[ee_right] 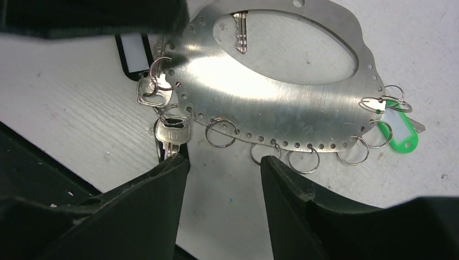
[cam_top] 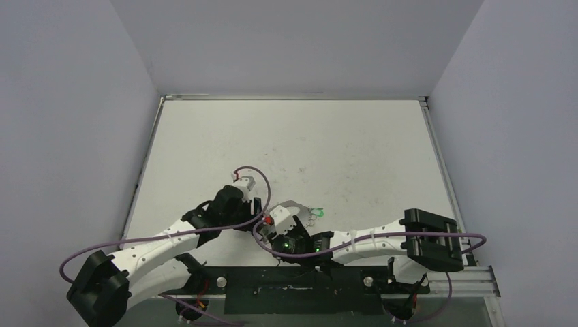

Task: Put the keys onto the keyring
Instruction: Pick up the keyring from the center of the board.

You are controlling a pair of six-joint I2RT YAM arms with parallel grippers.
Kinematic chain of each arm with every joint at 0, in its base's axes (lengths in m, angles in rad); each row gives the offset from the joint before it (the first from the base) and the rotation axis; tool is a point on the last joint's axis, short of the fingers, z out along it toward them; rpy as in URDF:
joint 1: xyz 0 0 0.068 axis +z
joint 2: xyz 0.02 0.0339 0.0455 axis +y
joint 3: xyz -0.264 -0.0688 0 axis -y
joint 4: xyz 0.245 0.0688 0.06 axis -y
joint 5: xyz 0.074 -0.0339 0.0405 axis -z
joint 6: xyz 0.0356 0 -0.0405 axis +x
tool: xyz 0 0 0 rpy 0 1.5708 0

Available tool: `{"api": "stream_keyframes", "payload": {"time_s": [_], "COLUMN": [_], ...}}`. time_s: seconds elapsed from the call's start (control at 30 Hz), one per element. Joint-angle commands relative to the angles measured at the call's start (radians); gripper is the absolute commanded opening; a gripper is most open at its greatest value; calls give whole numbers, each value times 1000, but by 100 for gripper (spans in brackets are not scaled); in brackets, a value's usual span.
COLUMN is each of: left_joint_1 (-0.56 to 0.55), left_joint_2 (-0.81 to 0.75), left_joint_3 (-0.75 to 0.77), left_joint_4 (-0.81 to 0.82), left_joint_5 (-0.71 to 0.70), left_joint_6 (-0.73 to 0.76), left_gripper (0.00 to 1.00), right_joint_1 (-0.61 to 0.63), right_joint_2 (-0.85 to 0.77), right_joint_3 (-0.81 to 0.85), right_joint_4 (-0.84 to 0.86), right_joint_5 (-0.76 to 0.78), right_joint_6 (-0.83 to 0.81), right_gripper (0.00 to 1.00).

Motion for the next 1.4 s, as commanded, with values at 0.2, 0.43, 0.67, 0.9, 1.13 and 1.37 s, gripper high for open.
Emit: {"api": "stream_keyframes", "payload": {"time_s": [0.2,0.43,0.67,0.9,1.13,1.37], "left_joint_1": [326,359,360,360,360,360], "left_joint_2": [29,-11,-17,-15,-32,-37], "left_joint_3": [14,6,0,-3,-8,-18], "left_joint_4": [57,66,74,81,80,84], "left_joint_5": [338,356,360,368,371,371], "left_joint_6": [-63,-75,-74,-73,-84,-90], "left_gripper": [66,68,68,67,67,67], "right_joint_1": [51,62,57,20,-33,-21], "right_joint_2": [110,191,174,42,-28,80], "right_joint_3": [86,152,139,17,-52,10], "right_joint_4": [21,-21,-28,121,169,106], "right_joint_5": [105,126,126,-32,-53,-5], "right_joint_6": [-75,-100,-83,-84,-84,-124], "right_gripper": [56,46,37,49,53,44]}}
